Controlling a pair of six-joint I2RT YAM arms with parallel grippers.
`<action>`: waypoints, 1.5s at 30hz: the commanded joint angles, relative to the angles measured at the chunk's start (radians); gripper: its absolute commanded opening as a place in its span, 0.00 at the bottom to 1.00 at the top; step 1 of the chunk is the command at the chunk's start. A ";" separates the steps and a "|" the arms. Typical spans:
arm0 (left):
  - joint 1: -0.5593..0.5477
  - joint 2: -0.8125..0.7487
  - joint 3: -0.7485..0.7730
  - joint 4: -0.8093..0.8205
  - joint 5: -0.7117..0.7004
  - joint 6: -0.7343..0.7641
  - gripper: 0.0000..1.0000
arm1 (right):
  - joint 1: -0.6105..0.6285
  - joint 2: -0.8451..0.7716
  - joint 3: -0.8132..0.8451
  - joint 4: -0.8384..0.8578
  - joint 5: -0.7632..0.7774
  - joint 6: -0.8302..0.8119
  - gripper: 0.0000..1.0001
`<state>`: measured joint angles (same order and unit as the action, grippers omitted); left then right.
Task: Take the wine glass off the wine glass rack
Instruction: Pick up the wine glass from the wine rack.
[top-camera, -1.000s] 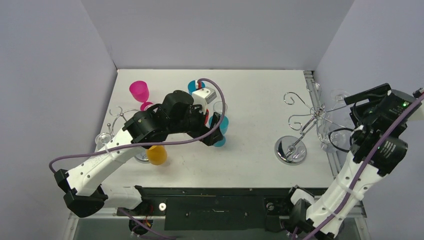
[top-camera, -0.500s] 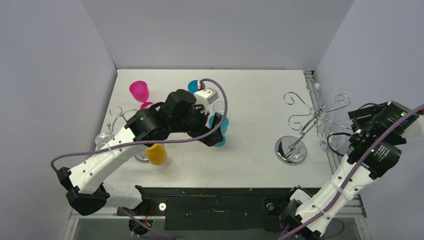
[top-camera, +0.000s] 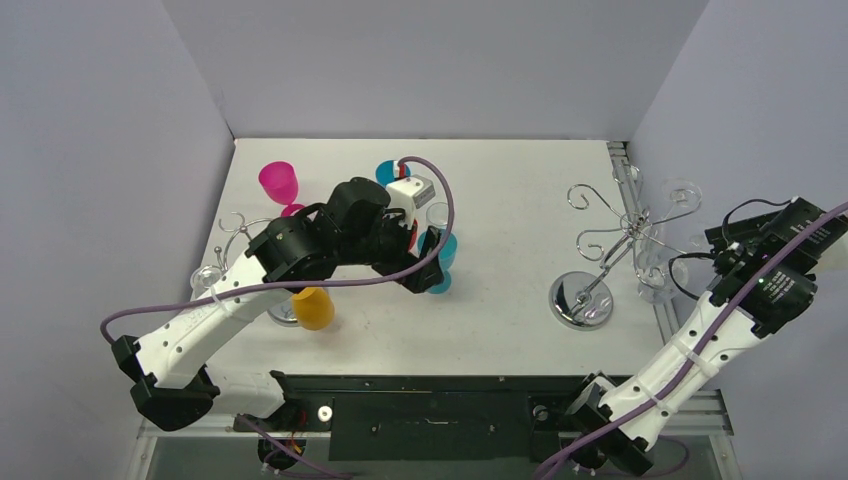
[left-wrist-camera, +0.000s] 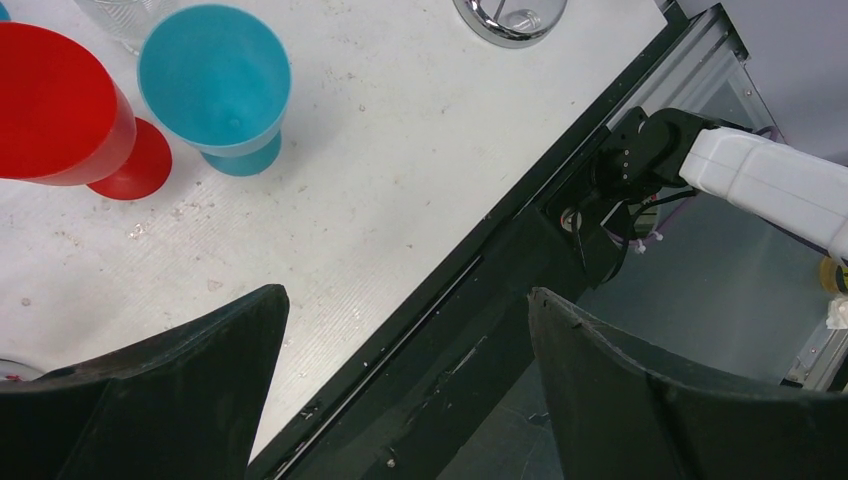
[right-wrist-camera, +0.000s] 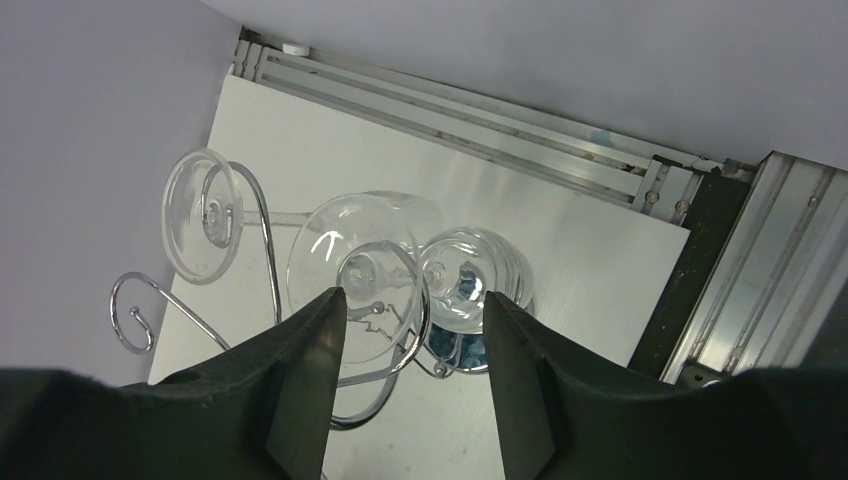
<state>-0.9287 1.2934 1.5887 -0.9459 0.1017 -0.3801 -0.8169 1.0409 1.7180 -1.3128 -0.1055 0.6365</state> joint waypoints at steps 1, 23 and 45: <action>-0.004 -0.011 0.050 -0.004 -0.007 0.024 0.88 | -0.019 0.010 0.026 0.000 0.005 -0.024 0.49; -0.004 0.010 0.090 -0.026 0.000 0.035 0.88 | -0.069 0.058 -0.067 0.118 -0.119 0.002 0.41; -0.004 0.023 0.088 -0.024 0.010 0.032 0.87 | -0.104 -0.003 -0.208 0.222 -0.157 0.018 0.20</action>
<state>-0.9287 1.3159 1.6371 -0.9848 0.1032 -0.3573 -0.9104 1.0451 1.5246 -1.0992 -0.2710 0.6640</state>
